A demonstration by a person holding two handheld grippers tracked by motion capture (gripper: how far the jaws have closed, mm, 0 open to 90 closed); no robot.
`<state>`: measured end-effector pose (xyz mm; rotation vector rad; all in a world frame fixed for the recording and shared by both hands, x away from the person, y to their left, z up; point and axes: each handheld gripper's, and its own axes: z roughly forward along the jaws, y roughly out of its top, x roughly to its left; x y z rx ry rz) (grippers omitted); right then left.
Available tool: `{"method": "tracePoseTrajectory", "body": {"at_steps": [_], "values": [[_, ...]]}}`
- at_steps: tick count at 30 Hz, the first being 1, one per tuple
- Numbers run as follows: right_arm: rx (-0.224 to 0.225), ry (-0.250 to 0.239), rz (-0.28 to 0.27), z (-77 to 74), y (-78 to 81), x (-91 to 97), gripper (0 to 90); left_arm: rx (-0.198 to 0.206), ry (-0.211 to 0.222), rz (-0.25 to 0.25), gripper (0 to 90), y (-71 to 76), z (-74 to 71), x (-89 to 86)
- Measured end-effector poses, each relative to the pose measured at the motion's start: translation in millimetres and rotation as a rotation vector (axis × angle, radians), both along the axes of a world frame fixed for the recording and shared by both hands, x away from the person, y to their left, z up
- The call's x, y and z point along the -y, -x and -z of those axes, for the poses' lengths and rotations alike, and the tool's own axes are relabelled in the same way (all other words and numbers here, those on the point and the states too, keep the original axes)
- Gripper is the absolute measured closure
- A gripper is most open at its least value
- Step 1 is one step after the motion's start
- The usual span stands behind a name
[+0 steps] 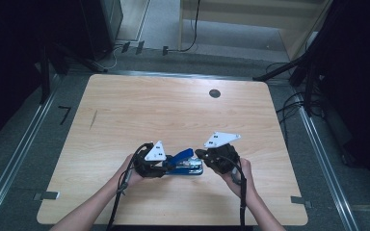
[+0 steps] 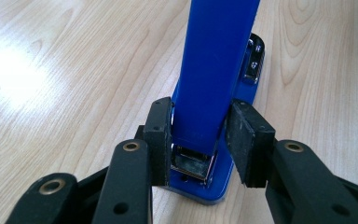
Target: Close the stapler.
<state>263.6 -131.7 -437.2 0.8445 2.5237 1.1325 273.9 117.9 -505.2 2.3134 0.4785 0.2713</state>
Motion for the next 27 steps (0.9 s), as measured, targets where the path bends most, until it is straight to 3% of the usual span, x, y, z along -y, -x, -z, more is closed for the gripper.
{"method": "tracePoseTrajectory", "body": {"at_steps": [3, 7, 13, 15, 17, 23, 27], "values": [[0.020, -0.021, -0.016, -9.6, 2.8, -5.7, 89.7, -0.001, -0.009, -0.005, 63.3, 0.4, -0.5, 0.8], [0.039, -0.014, -0.037, -15.0, 5.8, -20.0, 89.7, -0.002, -0.011, -0.011, 63.1, 0.9, -0.2, 1.7], [0.015, 0.068, -0.005, -3.5, 2.1, -30.0, 90.0, 0.010, -0.013, -0.011, 61.8, 2.0, 0.3, 3.2], [0.005, 0.071, -0.004, 0.3, 0.5, -26.8, 90.0, 0.002, -0.012, -0.006, 60.2, 1.0, 2.0, 2.7], [-0.008, 0.092, 0.006, 5.1, -0.2, -23.3, 90.0, -0.017, -0.013, -0.010, 57.0, -0.8, 2.8, 0.8], [-0.069, 0.128, 0.037, 28.7, -6.6, -10.1, 90.0, -0.024, 0.013, -0.073, 38.8, -6.2, 1.2, -10.2], [-0.083, 0.111, 0.046, 30.5, -9.1, -4.9, 90.0, -0.032, 0.021, -0.092, 31.5, -7.5, 0.4, -15.8]]}}
